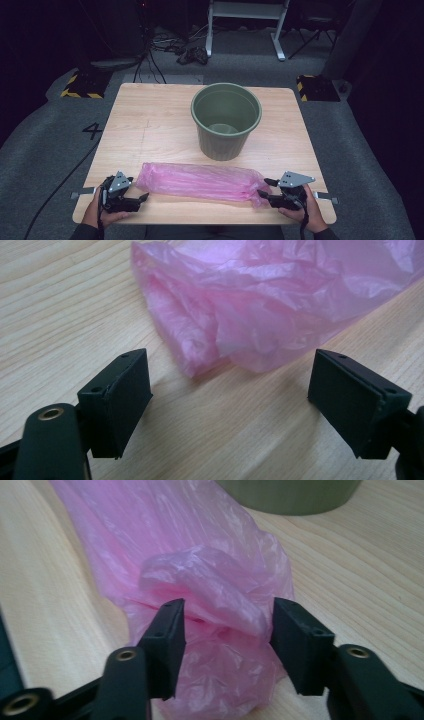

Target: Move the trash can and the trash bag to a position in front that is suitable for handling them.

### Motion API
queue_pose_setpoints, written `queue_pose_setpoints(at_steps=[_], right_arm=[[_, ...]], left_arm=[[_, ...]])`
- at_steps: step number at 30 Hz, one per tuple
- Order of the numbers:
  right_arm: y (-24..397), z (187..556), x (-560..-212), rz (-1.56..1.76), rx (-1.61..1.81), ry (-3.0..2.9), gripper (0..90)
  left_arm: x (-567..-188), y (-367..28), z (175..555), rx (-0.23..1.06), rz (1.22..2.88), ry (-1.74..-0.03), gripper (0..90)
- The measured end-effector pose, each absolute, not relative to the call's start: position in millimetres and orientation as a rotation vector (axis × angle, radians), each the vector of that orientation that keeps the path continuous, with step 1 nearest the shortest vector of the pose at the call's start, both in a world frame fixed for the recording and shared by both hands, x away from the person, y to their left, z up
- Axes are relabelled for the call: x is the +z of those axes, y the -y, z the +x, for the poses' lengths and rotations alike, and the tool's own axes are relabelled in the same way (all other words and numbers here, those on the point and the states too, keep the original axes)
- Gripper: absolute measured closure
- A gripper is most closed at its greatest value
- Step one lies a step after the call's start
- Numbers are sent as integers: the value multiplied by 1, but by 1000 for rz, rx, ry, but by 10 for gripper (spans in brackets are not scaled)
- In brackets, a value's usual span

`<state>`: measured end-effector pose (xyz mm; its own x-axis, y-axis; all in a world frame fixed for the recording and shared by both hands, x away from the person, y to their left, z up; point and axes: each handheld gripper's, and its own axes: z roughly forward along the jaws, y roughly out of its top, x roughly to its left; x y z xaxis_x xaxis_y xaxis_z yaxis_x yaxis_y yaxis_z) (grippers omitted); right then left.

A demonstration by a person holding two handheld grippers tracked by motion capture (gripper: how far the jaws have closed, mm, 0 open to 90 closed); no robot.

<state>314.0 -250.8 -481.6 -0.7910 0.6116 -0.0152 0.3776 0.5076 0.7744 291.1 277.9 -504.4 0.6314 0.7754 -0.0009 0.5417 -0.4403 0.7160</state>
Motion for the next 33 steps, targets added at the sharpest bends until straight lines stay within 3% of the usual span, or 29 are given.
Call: queue_pose_setpoints(at_steps=[4,13,28,33], right_arm=[[250,323,-493,870,1063,-2447,655],[253,330,-496,883,989,-2417,771],[298,380,-496,1035,929,-2297,769],[311,394,-494,1072,905,-2264,707]], left_arm=[[-504,-272,292,424,2161,-1011,170],[-504,-260,295,408,2175,-977,170],[-504,-219,307,373,2200,-902,165],[-504,-211,312,367,2203,-895,156]])
